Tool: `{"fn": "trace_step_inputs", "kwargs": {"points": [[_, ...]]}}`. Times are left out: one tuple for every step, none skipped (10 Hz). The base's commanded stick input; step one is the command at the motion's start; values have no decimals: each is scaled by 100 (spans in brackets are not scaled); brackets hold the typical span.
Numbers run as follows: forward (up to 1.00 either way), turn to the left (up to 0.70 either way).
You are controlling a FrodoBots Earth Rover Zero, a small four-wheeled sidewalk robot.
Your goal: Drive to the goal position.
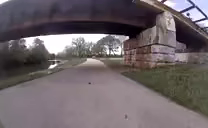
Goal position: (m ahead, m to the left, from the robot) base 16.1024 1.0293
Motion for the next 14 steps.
{"fn": "trace_step_inputs", "kwargs": {"points": [[100, 32], [100, 12], [100, 4], [100, 16], [100, 28], [100, 26], [100, 13], [100, 9], [100, 4], [100, 3], [100, 3], [100, 3], [100, 3], [100, 3]]}}
